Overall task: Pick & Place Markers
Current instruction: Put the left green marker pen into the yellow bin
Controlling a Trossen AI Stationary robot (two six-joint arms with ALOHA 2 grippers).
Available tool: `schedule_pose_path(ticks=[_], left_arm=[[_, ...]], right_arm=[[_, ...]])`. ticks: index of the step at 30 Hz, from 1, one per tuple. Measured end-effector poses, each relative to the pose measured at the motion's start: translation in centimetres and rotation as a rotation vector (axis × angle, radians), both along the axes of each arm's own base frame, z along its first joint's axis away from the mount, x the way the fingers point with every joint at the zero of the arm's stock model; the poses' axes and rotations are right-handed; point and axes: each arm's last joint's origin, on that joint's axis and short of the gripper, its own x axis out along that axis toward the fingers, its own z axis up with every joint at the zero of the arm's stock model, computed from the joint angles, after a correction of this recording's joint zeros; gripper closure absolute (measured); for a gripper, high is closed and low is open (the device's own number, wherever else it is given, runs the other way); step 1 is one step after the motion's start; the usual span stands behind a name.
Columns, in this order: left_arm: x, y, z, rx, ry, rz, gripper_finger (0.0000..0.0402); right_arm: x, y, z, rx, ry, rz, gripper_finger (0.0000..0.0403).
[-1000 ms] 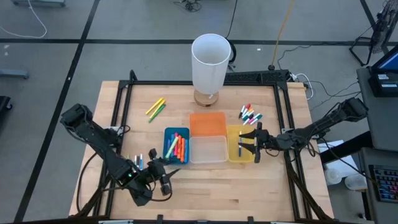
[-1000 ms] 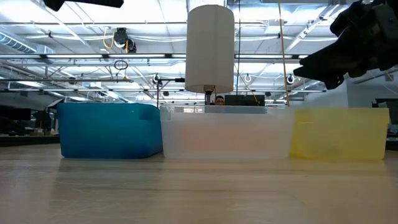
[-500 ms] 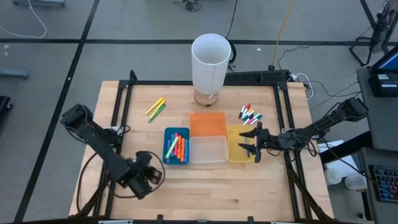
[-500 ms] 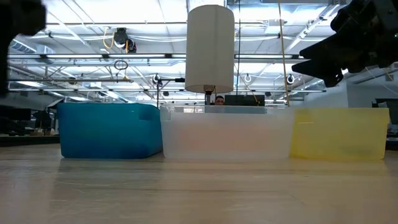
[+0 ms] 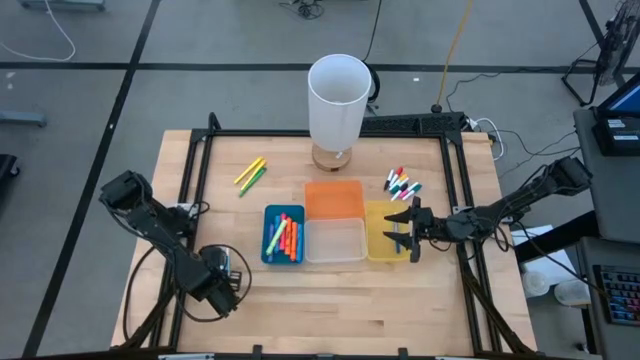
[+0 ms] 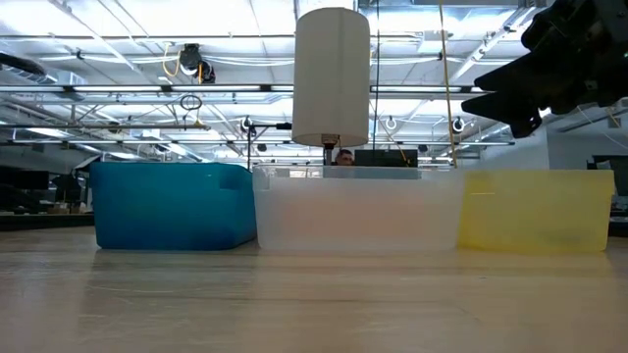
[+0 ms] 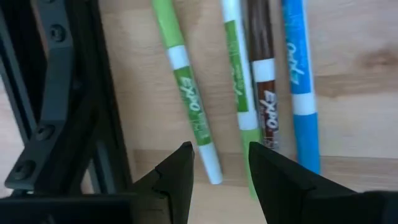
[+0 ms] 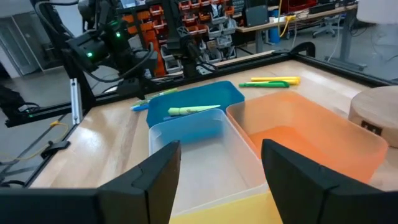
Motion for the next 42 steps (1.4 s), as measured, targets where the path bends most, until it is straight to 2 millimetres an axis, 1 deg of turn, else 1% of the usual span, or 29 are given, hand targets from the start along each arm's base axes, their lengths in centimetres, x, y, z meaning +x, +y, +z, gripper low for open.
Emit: schedule_pose_path(ticks=[6, 11, 14, 20, 27, 30, 32, 35, 36, 38, 40, 42], left_arm=[[-1.1, -0.1, 0.1, 0.059, 0.044, 0.02, 0.0243], [-1.2, -0.1, 0.1, 0.071, 0.037, 0.02, 0.0243], [-1.0, 0.2, -0.6, 0.072, -0.002, 0.022, 0.0243], [-1.4, 1.0, -2.9, 0.016, -0.045, 0.033, 0.0243], [-1.5, 1.2, -3.3, 0.016, -0.065, 0.035, 0.0245], [-1.4, 1.1, -3.4, 0.012, -0.088, 0.032, 0.0268], [-1.3, 1.0, -3.4, 0.012, -0.104, 0.026, 0.03], [-1.2, 1.1, -3.5, 0.027, -0.122, 0.01, 0.0365], [-1.2, 1.1, -3.4, 0.035, -0.128, 0.005, 0.0377], [-1.3, 1.1, -3.4, 0.051, -0.141, -0.025, 0.0379], [-1.4, 1.1, -3.4, 0.058, -0.134, -0.059, 0.0372], [-1.7, 1.2, -3.0, 0.089, -0.113, -0.075, 0.0369]], right_arm=[[0.0, 0.0, 0.0, 0.013, -0.001, -0.001, 0.0193], [0.0, 0.0, 0.0, 0.01, -0.001, -0.001, 0.0193], [0.0, 0.0, 0.0, 0.01, -0.001, -0.001, 0.0193], [0.0, 0.0, 0.0, 0.019, -0.002, -0.002, 0.0193], [0.0, 0.0, 0.0, 0.02, -0.002, -0.002, 0.0193], [0.0, 0.0, 0.0, 0.02, -0.002, -0.002, 0.0193], [0.0, 0.0, 0.0, 0.02, -0.002, -0.002, 0.0193], [0.0, 0.0, 0.0, 0.02, -0.002, -0.002, 0.0193], [0.0, 0.0, 0.0, 0.02, -0.002, -0.002, 0.0193], [0.0, 0.0, 0.0, 0.02, -0.002, -0.002, 0.0193], [0.0, 0.0, 0.0, 0.02, -0.002, -0.002, 0.0193], [0.0, 0.0, 0.0, 0.02, -0.002, -0.002, 0.0193]])
